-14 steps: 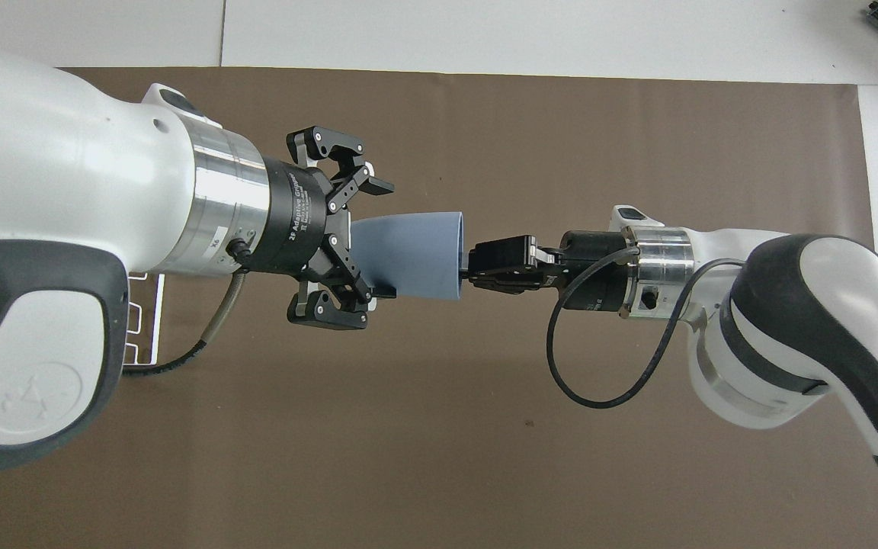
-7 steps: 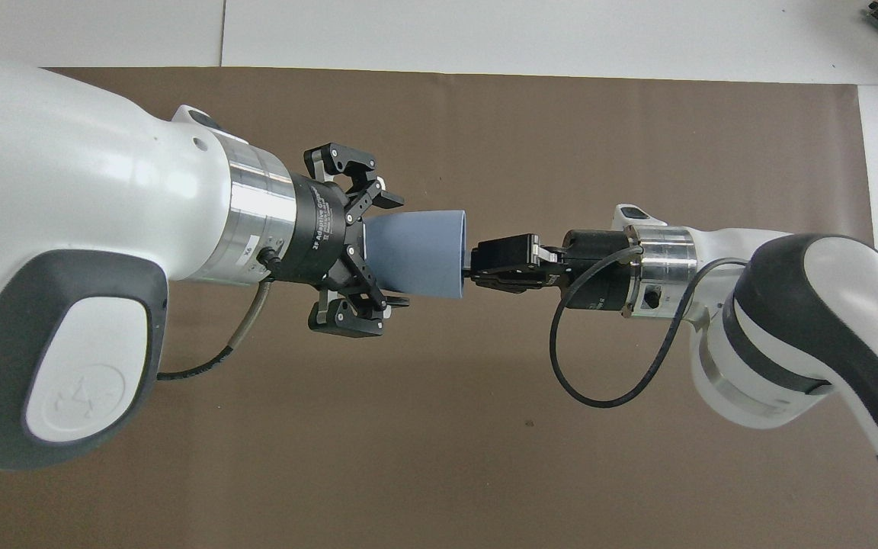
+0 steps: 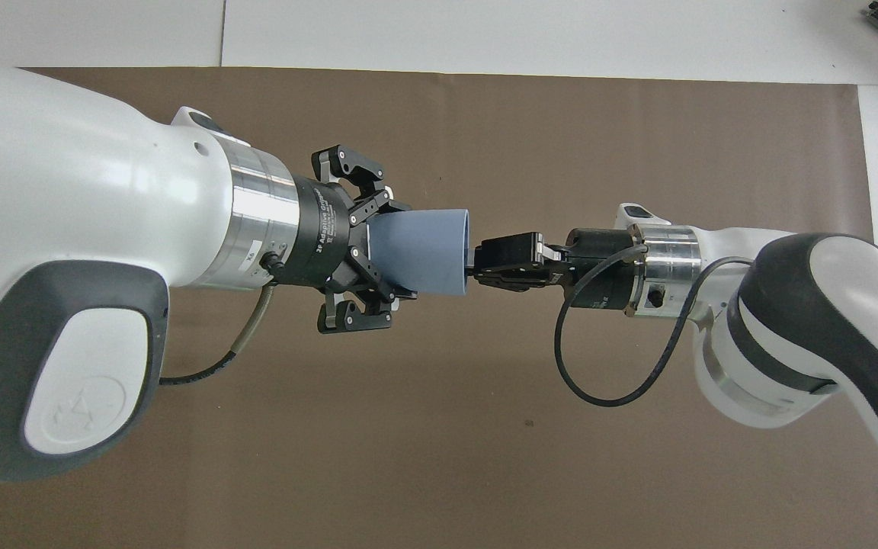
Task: Hang cup on cup holder
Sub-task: 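Close the left gripper around the cup base, then open the right gripper and pull it back from the cup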
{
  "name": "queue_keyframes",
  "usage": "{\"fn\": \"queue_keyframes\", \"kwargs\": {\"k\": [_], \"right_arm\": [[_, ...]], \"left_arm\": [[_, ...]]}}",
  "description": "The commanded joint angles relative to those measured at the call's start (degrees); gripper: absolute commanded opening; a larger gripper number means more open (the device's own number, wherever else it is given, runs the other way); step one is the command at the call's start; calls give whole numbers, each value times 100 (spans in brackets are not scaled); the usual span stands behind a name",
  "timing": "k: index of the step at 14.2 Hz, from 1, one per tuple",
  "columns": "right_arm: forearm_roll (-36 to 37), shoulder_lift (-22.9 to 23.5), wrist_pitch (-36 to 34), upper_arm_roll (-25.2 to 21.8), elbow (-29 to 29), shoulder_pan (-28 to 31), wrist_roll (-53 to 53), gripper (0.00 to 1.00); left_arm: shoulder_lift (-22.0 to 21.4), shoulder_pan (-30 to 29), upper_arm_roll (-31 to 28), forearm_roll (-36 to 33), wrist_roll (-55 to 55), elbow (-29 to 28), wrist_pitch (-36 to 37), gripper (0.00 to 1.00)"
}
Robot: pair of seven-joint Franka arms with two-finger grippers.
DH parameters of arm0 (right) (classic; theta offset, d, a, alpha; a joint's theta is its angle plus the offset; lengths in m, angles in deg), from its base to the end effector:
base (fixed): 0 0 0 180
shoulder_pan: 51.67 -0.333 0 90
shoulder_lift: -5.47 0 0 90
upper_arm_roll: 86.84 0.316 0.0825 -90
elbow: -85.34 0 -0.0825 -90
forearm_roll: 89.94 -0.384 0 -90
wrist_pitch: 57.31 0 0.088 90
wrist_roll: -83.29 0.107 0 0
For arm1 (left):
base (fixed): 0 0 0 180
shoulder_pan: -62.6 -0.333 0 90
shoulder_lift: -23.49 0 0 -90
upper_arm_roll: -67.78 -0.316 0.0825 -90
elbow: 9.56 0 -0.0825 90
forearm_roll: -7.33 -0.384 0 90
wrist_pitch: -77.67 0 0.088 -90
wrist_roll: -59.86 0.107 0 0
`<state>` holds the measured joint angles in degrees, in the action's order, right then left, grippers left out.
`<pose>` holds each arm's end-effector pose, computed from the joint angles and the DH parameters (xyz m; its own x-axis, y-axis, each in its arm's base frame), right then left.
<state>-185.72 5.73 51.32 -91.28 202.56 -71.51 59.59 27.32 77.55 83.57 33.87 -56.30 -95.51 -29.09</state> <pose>0.5305 0.2218 0.4969 0.9950 -0.0698 -0.0716 -0.0757 -0.0581 -0.9954 0.5028 -0.3317 0.6603 0.0160 0.8473 -0.5309 0.9995 0.0004 0.0307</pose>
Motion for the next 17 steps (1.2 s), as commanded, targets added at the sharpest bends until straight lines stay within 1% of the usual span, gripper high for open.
{"fn": "queue_keyframes", "kwargs": {"k": [1,2,3,4,5,6,7,9,12,13,14,15,17], "right_arm": [[-187,-123,43,31,134,41,-3,10],[-178,-114,87,31,126,33,111,33],[-178,-105,123,31,117,7,173,39],[-178,-105,132,31,117,6,173,60],[-178,-114,132,31,108,6,182,85],[-108,-131,140,23,82,6,217,100],[-81,-149,175,14,73,32,235,100],[207,-149,176,-21,29,76,235,100],[830,-149,299,-30,-242,199,453,100],[1111,-140,316,-39,-348,243,672,100],[1584,-140,447,-48,-436,304,909,100],[2206,-140,613,-39,-533,357,1094,100],[3429,-105,676,-39,-796,384,1551,100]], "left_arm": [[-119,79,-66,1,-109,-142,-204,0],[-119,79,-66,1,-91,-142,-187,0],[-128,79,-66,1,-74,-151,-178,0],[-128,79,-66,1,-65,-160,-169,0],[-128,70,-66,-8,-56,-160,-169,0],[-128,70,-66,-8,-47,-160,-160,0],[-128,70,-75,-8,-47,-160,-152,0],[-128,70,-84,-51,189,-160,-99,0],[-146,26,-84,-393,295,-203,-99,0],[-154,17,-75,-647,348,-212,-99,0],[-154,17,-75,-893,383,-212,-90,0],[-181,17,-75,-1104,531,-273,-107,0],[-312,17,-75,-1744,664,-545,-151,0]]}}
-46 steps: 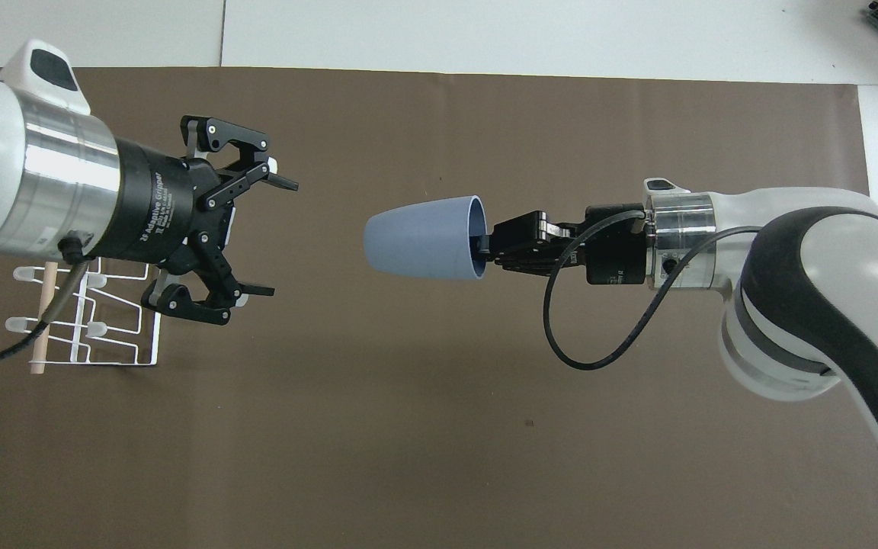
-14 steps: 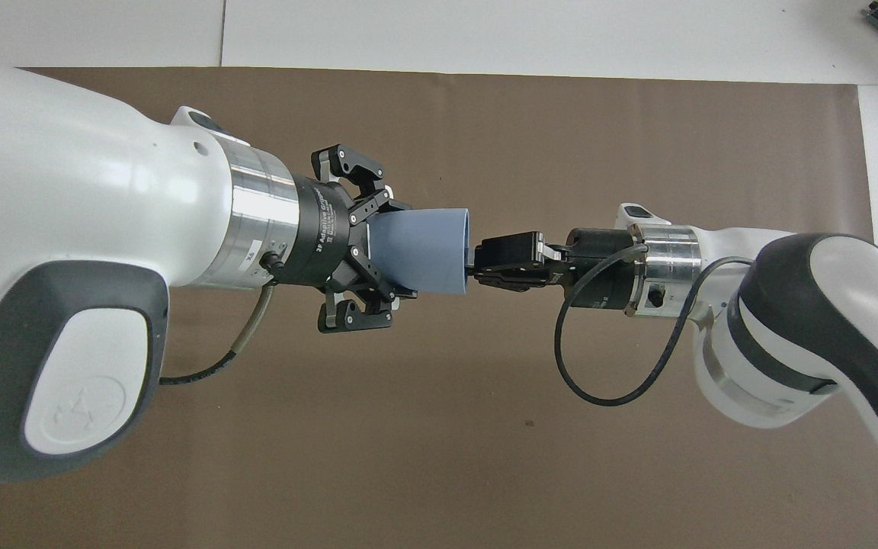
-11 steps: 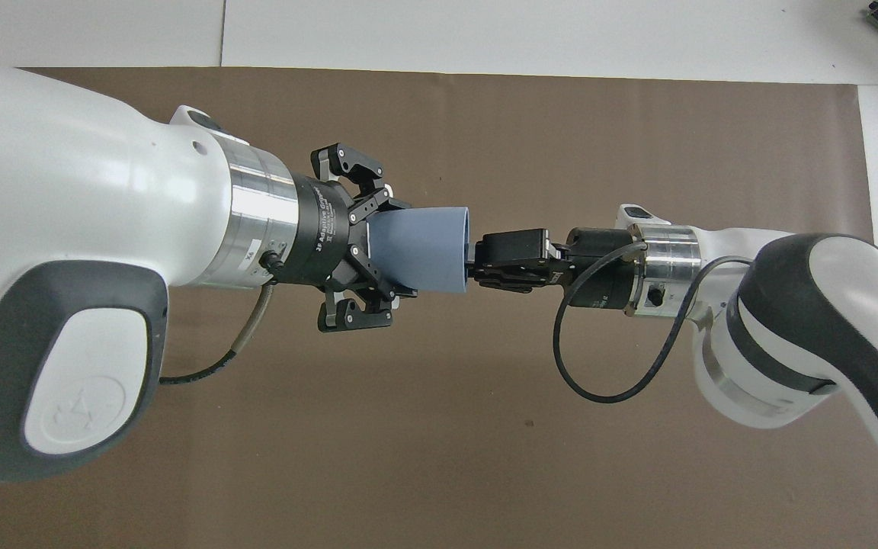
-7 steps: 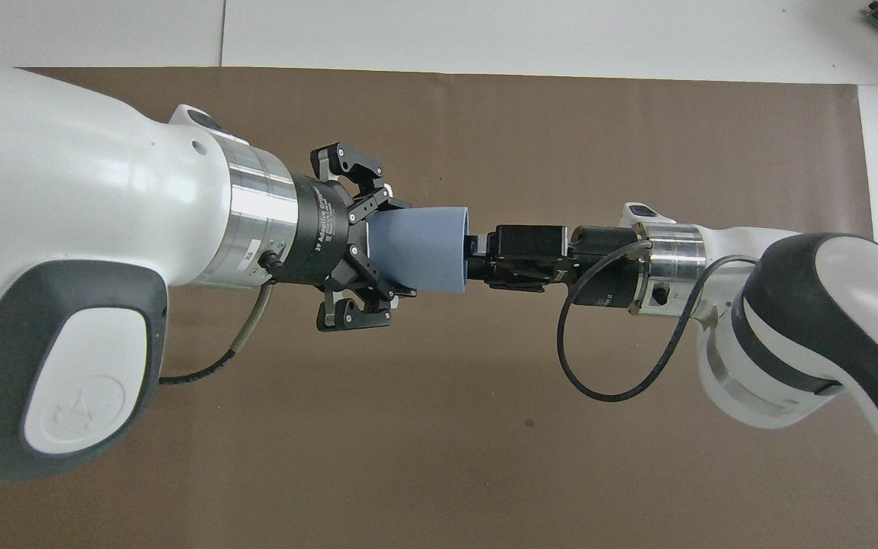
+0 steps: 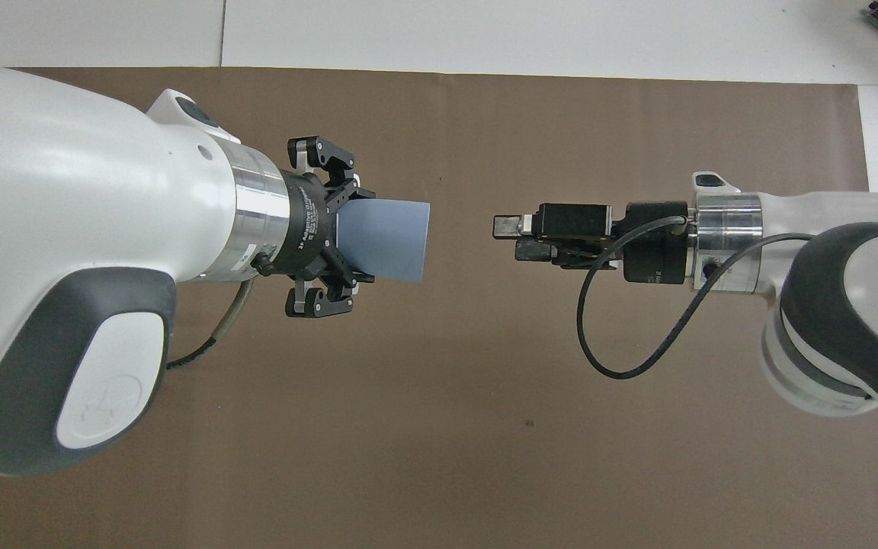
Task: Hang cup on cup holder
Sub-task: 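Open the right gripper and pull it back from the cup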
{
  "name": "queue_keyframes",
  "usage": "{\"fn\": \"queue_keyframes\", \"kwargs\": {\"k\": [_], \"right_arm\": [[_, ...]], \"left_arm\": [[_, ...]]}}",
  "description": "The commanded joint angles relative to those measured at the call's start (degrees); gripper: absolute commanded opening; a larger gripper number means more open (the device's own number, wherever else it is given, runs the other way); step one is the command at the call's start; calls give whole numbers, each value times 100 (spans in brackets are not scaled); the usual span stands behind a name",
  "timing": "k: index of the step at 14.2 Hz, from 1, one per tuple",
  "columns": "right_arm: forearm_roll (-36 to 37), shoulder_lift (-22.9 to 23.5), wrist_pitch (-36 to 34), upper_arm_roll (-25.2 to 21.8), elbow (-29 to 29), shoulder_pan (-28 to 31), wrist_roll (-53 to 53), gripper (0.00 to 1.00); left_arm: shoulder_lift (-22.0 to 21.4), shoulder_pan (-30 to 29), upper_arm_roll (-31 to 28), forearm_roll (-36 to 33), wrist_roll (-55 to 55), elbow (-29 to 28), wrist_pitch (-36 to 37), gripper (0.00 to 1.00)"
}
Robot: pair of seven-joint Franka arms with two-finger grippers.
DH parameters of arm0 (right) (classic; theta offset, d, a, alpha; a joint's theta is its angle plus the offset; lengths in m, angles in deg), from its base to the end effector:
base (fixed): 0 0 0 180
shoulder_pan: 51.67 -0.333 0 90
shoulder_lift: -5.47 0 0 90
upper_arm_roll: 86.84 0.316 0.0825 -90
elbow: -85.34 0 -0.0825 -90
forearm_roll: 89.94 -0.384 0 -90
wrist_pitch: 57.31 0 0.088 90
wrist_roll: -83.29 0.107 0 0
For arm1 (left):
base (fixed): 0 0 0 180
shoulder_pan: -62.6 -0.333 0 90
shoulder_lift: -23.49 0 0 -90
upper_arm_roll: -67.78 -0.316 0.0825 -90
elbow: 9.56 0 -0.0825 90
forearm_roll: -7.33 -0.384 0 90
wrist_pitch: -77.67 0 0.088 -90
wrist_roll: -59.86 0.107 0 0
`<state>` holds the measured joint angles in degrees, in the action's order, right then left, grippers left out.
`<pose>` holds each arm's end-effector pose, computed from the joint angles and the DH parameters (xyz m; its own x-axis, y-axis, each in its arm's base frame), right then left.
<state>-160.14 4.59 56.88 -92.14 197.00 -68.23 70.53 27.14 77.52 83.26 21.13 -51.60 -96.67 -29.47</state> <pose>0.5523 0.1687 0.5276 0.9940 -0.1092 0.0047 -0.0431 -0.4310 -0.9013 0.5124 -0.3152 0.6465 0.1364 0.9313 -0.3377 0.9831 -0.0852 0.1622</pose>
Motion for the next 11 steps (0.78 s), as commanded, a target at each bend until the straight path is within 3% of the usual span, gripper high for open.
{"fn": "queue_keyframes", "kwargs": {"k": [1,4,7,9,10,11], "right_arm": [[1399,26,156,47,-328,57,737,100],[3235,17,191,47,-425,135,1127,100],[4694,-18,147,38,-452,206,1127,100],[5645,-35,25,21,-566,223,1127,100],[5962,-35,-159,21,-671,319,1136,100],[6252,-27,-439,29,-881,451,1136,100]], "left_arm": [[-381,20,-45,-753,274,-595,-131,0],[-715,2,-54,-1456,521,-1279,-306,0],[-1128,-129,-71,-2352,494,-2228,-1087,0],[-1182,-383,-89,-2811,442,-2285,-1021,0],[-1173,-428,-124,-2482,363,-2249,-967,31],[-1191,-524,-202,-2122,241,-2310,-958,21]]}}
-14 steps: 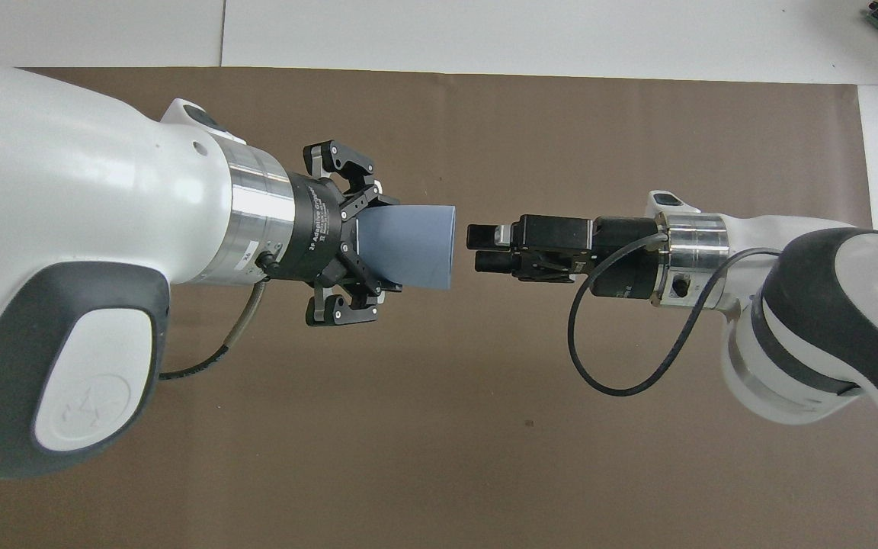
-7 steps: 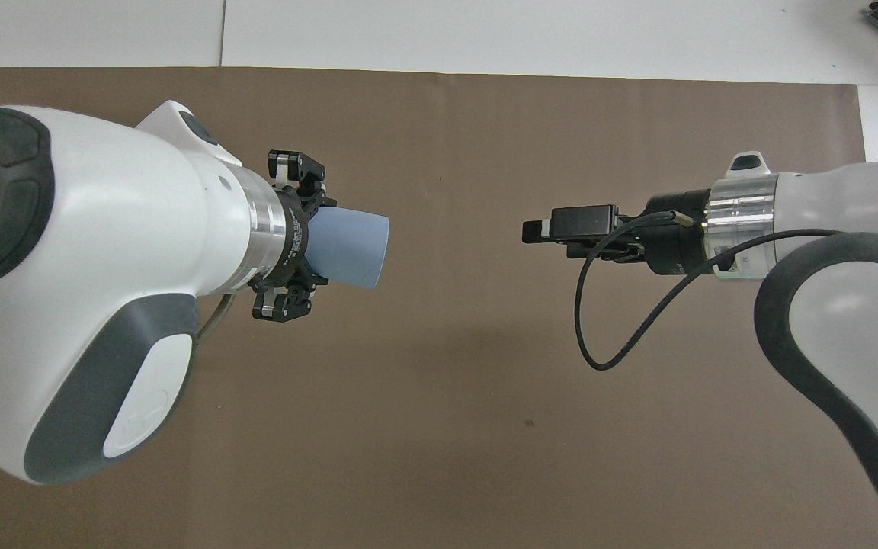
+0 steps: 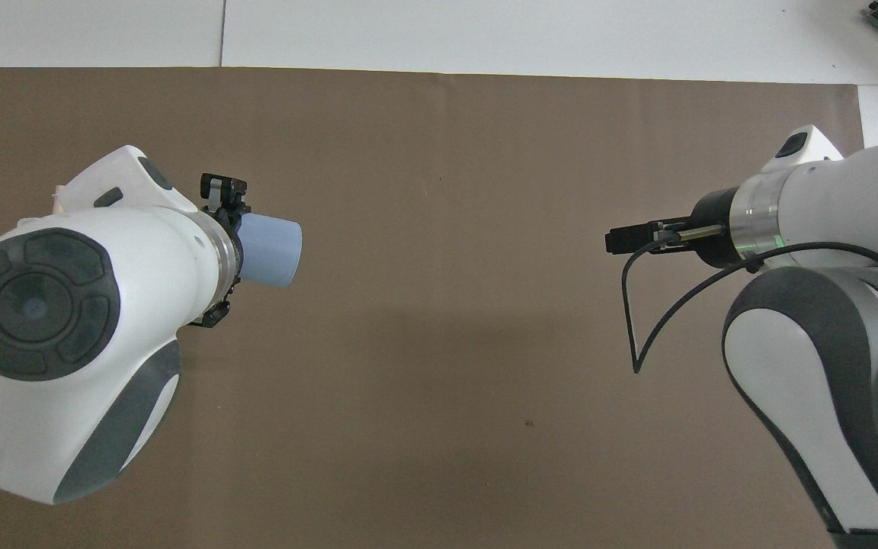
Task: Hang cup on cup holder
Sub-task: 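Carry the cup with the left gripper over the wire rack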
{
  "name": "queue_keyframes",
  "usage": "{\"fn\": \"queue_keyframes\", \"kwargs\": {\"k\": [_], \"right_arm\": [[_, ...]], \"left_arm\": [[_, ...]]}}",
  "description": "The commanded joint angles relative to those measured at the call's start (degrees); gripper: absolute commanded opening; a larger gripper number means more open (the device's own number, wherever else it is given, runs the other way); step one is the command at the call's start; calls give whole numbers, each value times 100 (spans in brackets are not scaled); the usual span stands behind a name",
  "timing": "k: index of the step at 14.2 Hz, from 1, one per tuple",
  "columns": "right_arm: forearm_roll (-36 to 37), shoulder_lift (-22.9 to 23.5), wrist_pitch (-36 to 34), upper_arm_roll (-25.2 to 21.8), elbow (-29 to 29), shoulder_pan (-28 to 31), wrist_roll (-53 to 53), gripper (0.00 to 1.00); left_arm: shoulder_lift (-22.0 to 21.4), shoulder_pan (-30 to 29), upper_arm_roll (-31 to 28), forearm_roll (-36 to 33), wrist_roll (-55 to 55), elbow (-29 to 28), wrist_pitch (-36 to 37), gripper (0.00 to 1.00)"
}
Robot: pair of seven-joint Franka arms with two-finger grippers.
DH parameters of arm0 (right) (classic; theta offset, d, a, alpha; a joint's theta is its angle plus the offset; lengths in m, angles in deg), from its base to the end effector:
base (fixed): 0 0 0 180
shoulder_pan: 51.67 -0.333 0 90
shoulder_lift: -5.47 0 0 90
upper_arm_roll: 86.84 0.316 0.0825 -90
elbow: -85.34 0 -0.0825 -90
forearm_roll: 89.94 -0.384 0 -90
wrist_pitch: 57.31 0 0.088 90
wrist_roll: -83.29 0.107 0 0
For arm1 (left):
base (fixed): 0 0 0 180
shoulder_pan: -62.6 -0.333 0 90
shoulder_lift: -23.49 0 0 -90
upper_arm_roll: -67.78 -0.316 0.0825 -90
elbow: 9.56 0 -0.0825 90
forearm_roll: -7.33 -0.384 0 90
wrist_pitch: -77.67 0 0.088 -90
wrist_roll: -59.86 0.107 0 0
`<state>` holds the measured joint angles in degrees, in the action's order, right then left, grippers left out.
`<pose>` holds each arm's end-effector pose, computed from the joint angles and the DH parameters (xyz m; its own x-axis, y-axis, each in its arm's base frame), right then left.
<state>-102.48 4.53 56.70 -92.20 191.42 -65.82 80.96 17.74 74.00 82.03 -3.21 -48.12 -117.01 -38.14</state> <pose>0.5646 0.1006 0.5389 0.9829 0.1026 0.1531 0.1331 -0.9697 -0.2050 0.5031 -0.2357 0.5757 0.1757 0.9769 0.1218 0.9372 -0.2038 0.2830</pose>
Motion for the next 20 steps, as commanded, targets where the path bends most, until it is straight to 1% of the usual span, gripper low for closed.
{"fn": "queue_keyframes", "kwargs": {"k": [1,4,6,7,8,10,11,13,16,17,19,20], "right_arm": [[706,-29,-685,35,-490,359,162,100],[1129,-12,-1370,44,-956,799,348,100],[1235,14,-1950,35,-1255,835,574,100],[1262,67,-2240,27,-1474,879,785,100],[1158,119,-2356,35,-1624,1036,918,100],[1113,111,-2366,35,-1547,1134,1077,100],[1148,33,-2323,27,-1364,1178,1077,100],[1192,15,-2226,26,-1318,1327,946,100],[1201,6,-2296,18,-1318,1450,498,100],[1201,-12,-2296,18,-1344,1581,480,100],[1175,-64,-2287,61,-1423,1574,506,100],[1174,-73,-2270,79,-1406,1521,558,100]], "left_arm": [[-216,-339,-115,290,-91,-173,-64,0],[-216,-446,-115,272,723,-181,-64,0],[-198,-463,-124,220,875,-145,24,0],[-207,-472,-124,89,902,-137,41,0],[-207,-542,-115,-8,902,-145,33,0],[-224,-560,-115,-36,928,-198,-28,0],[-224,-569,-115,-158,911,-207,-55,0],[-216,-647,-115,-657,876,-233,-64,0],[-137,-744,-115,-1405,674,-321,-72,0],[-49,-788,-106,-1772,465,-321,-81,0],[83,-789,-106,-2415,95,-330,-64,0],[170,-771,-106,-2844,24,-356,6,0]]}}
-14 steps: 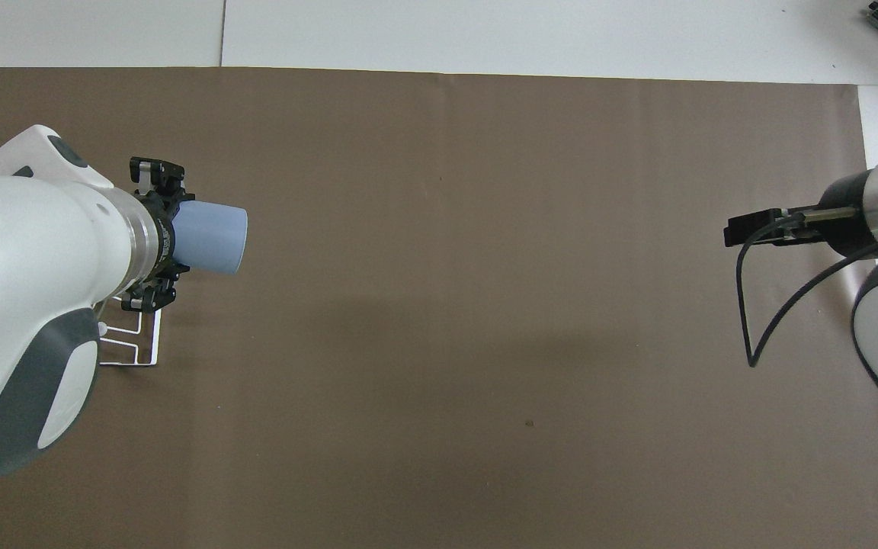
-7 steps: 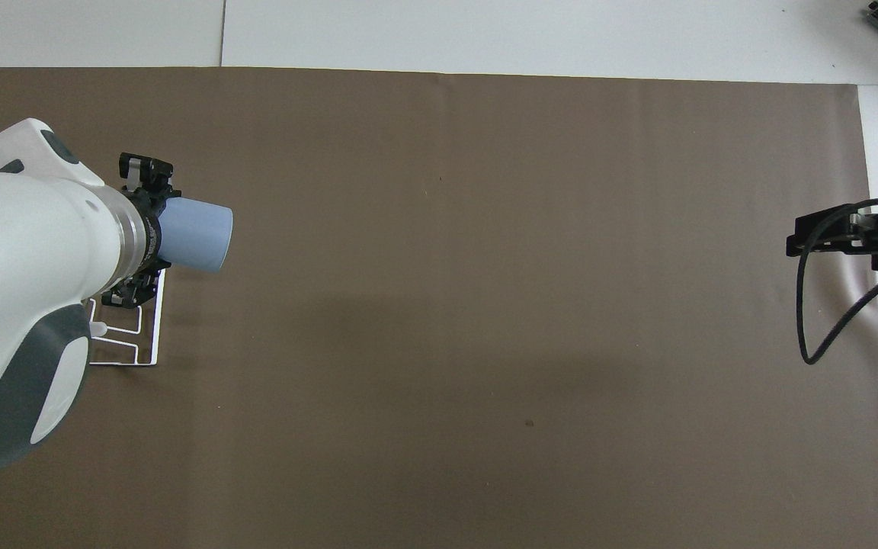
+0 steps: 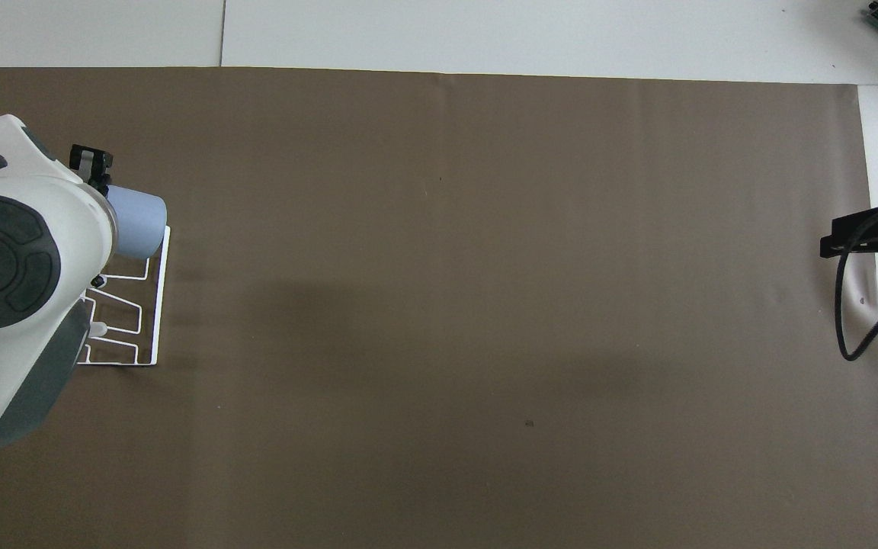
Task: Hang cup on cup holder
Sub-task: 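Carry the cup with the left gripper over the wire rack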
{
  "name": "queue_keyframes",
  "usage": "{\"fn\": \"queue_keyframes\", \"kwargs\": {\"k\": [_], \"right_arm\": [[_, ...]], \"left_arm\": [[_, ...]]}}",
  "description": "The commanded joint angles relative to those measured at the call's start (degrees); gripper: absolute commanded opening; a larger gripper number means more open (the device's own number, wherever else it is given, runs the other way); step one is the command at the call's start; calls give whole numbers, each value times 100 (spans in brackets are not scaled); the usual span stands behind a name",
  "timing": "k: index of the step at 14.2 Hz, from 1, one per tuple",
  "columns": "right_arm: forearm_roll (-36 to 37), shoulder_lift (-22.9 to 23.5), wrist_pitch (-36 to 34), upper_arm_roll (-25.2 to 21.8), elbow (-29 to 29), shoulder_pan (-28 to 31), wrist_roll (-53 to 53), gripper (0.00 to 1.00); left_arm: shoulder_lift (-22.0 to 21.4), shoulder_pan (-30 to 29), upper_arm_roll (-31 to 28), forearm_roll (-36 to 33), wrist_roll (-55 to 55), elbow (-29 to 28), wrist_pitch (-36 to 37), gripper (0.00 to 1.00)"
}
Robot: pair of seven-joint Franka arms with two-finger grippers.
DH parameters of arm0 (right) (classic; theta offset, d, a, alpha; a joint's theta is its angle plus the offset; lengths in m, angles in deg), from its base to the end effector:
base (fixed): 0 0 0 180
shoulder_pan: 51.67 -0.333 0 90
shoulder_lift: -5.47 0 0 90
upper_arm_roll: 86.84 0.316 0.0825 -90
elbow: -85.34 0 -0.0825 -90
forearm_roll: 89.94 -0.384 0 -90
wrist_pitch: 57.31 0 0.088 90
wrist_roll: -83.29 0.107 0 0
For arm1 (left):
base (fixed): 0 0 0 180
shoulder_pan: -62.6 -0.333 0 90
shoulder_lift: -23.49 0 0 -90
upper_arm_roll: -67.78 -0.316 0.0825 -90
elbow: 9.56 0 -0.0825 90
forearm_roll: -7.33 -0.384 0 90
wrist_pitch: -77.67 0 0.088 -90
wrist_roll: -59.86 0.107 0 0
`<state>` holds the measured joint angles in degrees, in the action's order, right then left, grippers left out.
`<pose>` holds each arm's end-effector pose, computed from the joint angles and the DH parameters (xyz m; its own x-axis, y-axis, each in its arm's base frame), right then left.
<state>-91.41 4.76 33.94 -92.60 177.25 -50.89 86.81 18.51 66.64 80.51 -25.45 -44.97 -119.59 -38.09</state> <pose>0.5490 -0.0606 0.6175 0.9845 -0.1752 -0.0009 -0.1752 -0.9842 -0.0269 0.5405 -0.1340 0.5545 0.1432 0.8588 0.4918 0.9231 -0.2951 0.2465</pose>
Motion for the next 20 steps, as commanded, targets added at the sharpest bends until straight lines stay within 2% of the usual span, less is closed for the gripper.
{"fn": "queue_keyframes", "kwargs": {"k": [1,5,7,11,15,20], "right_arm": [[67,-114,42,136,46,10,17,100],[111,-193,60,145,195,-105,35,100],[190,-167,69,198,135,-227,17,100],[261,-114,7,207,-102,-245,26,100],[287,-123,42,216,-50,-254,17,100],[331,-132,-11,216,-50,-254,51,100]], "left_arm": [[216,-8,46,-1068,-457,-98,45,0],[497,-61,46,-2046,-959,-168,46,0],[568,-78,46,-2555,-1214,-378,-15,0],[428,-184,46,-3013,-1600,-843,-130,0],[208,-201,46,-3242,-1838,-1362,-358,0],[208,-201,46,-3269,-1848,-1468,-534,0]]}}
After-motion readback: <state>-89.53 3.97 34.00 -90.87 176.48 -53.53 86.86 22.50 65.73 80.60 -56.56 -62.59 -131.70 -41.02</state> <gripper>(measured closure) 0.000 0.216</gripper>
